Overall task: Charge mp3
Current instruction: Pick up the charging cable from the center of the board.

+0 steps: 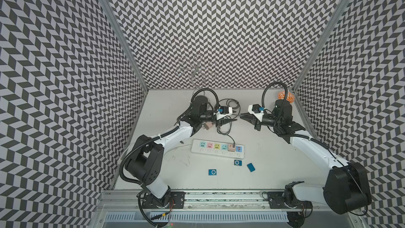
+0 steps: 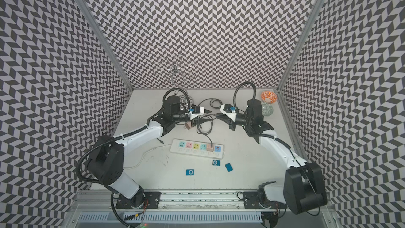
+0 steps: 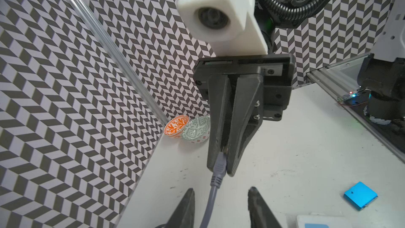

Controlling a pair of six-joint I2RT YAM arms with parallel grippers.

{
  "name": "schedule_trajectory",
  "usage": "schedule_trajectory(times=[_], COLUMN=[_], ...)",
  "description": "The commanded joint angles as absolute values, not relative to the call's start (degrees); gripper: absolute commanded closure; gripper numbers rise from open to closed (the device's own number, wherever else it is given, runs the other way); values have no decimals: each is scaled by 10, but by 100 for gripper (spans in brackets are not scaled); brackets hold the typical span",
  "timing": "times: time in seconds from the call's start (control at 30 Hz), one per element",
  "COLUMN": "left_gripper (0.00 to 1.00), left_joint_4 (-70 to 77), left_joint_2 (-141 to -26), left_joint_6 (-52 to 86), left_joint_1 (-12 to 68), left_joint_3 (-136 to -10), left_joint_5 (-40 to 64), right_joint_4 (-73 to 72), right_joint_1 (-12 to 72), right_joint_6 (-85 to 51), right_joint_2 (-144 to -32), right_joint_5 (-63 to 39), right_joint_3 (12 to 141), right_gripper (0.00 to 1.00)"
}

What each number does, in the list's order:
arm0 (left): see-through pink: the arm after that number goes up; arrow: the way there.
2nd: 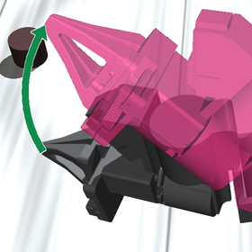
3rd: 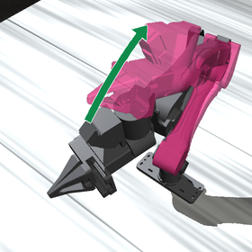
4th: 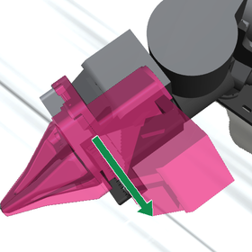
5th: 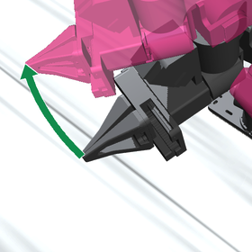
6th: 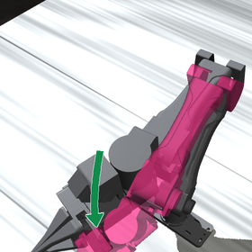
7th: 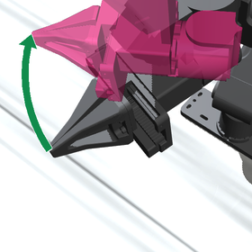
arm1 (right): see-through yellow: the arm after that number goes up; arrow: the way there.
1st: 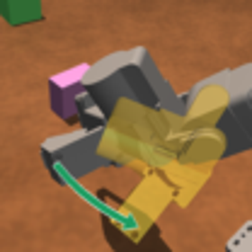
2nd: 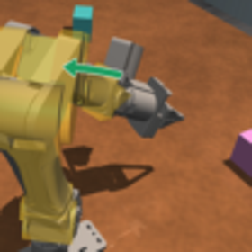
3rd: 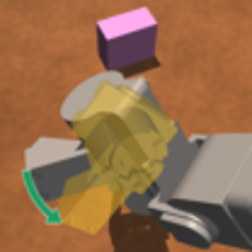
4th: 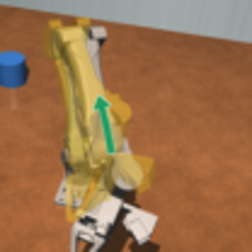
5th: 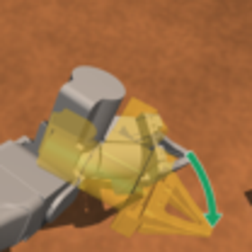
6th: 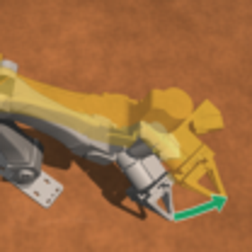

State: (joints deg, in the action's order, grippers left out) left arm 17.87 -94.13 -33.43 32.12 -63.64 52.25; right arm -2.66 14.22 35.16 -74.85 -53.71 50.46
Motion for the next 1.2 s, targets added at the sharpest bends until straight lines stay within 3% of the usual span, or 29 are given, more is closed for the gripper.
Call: schedule_trajectory(times=[0.0, 0.5, 0.93, 1.17], left_gripper=[59, 73, 71, 83], left_joint_4=[177, 171, 161, 152], left_joint_2=[-943, -955, -968, -972], left_joint_6=[-324, -325, -320, -324], left_joint_1=[329, 343, 342, 344], left_joint_3=[-659, -662, -676, -677], left_joint_5=[540, 529, 535, 538], right_joint_4=[-51, -60, -60, -69], right_joint_1=[149, 152, 159, 158], right_joint_6=[376, 385, 408, 409], right_joint_2=[-732, -721, -707, -705], right_joint_5=[-566, -562, -562, -562], right_joint_3=[494, 482, 469, 466], right_gripper=[100, 100, 100, 100])
